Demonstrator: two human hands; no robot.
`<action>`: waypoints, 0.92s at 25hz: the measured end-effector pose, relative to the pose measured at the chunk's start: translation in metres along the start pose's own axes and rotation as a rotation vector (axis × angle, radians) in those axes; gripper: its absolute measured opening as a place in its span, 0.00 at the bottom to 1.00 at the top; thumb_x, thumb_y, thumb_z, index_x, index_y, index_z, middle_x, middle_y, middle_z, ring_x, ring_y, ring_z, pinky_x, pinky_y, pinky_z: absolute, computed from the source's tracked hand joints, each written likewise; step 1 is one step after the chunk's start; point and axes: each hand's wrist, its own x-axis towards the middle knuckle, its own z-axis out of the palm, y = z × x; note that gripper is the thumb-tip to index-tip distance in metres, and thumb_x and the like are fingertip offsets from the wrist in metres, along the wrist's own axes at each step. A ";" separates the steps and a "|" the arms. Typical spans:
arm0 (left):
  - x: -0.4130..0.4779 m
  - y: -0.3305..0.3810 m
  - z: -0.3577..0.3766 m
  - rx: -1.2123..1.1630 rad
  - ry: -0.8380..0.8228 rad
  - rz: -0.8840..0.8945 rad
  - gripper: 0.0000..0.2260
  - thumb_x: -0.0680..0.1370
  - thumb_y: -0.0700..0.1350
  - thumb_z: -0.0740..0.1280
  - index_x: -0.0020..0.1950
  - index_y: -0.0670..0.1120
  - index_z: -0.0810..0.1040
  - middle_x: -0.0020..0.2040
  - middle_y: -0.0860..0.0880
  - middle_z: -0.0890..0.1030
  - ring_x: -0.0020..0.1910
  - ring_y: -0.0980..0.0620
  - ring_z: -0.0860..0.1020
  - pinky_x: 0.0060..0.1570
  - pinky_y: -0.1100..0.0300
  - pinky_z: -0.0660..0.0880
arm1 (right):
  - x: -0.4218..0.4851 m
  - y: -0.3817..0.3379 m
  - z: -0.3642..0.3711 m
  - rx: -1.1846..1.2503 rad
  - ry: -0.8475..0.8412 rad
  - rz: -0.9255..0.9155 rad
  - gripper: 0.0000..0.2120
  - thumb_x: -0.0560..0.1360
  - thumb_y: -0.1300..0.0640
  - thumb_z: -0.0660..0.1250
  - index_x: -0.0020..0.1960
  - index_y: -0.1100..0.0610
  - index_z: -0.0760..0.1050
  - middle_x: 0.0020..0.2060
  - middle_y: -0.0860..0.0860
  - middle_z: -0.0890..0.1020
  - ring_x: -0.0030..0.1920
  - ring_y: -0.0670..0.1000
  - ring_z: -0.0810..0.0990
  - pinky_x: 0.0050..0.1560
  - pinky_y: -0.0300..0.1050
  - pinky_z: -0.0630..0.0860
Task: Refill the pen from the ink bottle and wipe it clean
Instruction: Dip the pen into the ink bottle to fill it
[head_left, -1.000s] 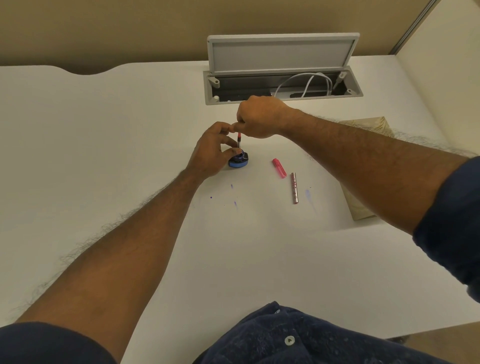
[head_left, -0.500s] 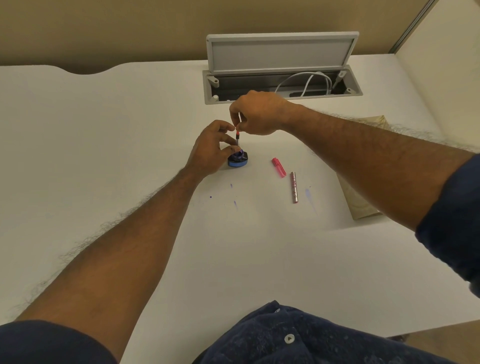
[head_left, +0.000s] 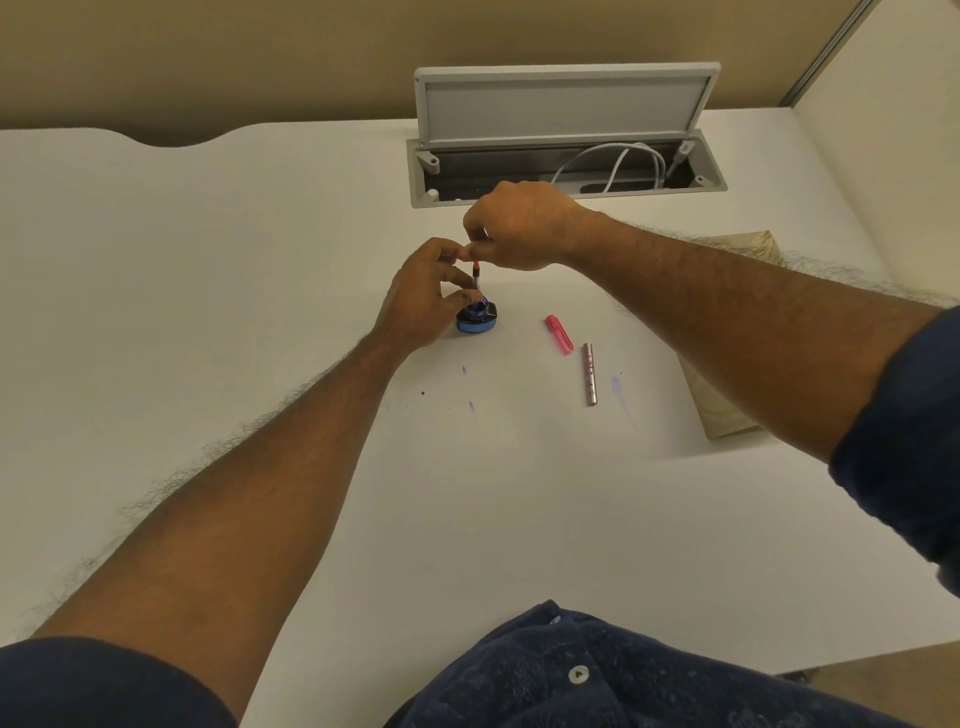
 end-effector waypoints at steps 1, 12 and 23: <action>0.000 0.000 0.000 -0.003 0.002 0.001 0.09 0.73 0.47 0.73 0.49 0.43 0.84 0.62 0.48 0.75 0.60 0.50 0.73 0.60 0.57 0.69 | 0.000 0.000 -0.001 0.003 0.004 0.003 0.17 0.79 0.46 0.61 0.58 0.57 0.77 0.50 0.55 0.82 0.45 0.51 0.76 0.45 0.44 0.70; -0.003 -0.002 0.001 -0.040 0.014 0.031 0.07 0.73 0.45 0.73 0.47 0.43 0.85 0.61 0.48 0.76 0.61 0.50 0.74 0.62 0.52 0.73 | -0.002 0.001 -0.005 0.077 -0.026 -0.016 0.09 0.78 0.58 0.64 0.56 0.60 0.78 0.49 0.55 0.82 0.44 0.50 0.76 0.46 0.43 0.70; -0.005 -0.002 0.004 -0.057 0.036 0.018 0.08 0.72 0.44 0.74 0.48 0.42 0.85 0.61 0.47 0.76 0.60 0.50 0.75 0.61 0.53 0.73 | -0.004 -0.003 0.005 -0.012 -0.008 -0.025 0.14 0.81 0.52 0.57 0.56 0.59 0.76 0.42 0.54 0.78 0.41 0.51 0.75 0.44 0.44 0.70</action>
